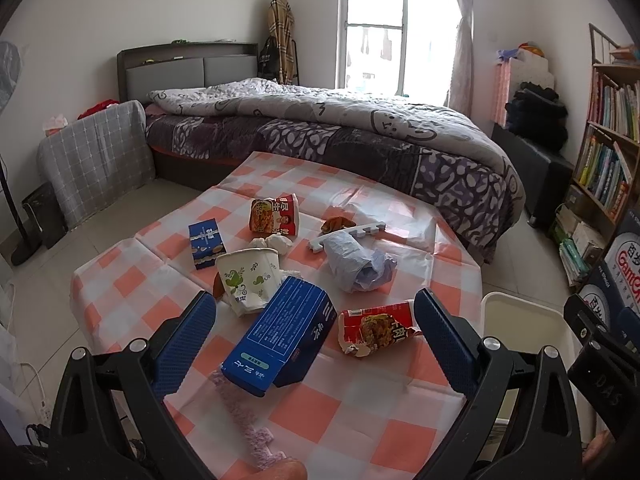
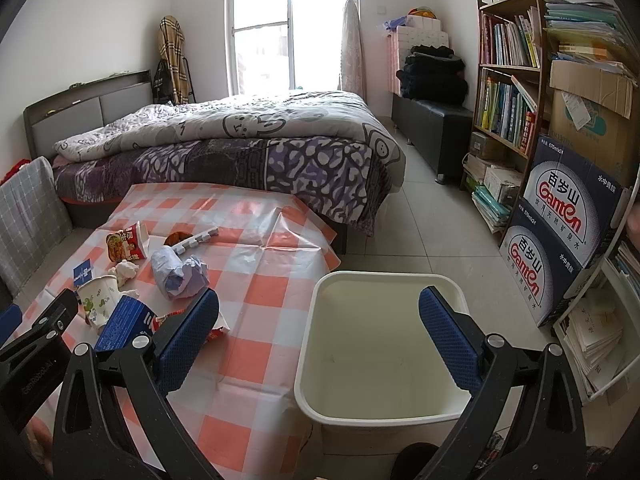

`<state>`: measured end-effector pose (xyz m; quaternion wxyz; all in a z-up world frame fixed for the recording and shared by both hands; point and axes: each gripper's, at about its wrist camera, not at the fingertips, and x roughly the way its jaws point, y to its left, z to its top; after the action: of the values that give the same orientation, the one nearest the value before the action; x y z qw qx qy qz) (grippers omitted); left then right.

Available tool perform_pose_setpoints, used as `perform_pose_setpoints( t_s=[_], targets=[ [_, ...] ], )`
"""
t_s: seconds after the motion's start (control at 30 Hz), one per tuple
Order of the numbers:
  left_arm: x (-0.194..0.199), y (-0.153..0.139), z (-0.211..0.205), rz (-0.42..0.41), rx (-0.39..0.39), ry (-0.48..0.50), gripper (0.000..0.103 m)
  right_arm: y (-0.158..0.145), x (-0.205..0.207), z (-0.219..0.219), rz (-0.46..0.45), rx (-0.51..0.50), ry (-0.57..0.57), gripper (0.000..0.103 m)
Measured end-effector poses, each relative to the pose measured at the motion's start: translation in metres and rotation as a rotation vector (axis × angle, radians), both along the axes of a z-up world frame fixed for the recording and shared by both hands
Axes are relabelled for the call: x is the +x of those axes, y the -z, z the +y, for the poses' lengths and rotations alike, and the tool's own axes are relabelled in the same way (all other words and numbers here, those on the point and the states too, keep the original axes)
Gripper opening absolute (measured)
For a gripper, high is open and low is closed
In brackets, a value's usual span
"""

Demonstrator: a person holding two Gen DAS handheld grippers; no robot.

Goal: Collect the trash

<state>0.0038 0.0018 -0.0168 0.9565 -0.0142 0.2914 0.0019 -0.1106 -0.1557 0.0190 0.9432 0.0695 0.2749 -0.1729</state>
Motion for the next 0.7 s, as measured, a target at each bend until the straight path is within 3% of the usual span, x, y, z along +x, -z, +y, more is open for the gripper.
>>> perform_pose_setpoints(
  t_s=[0.7],
  targets=[
    [0.0018, -0.0003, 0.0002, 0.005, 0.001, 0.001, 0.096, 0.0007, 0.0000, -0.0002, 0.004, 0.001, -0.001, 0.096]
  ],
)
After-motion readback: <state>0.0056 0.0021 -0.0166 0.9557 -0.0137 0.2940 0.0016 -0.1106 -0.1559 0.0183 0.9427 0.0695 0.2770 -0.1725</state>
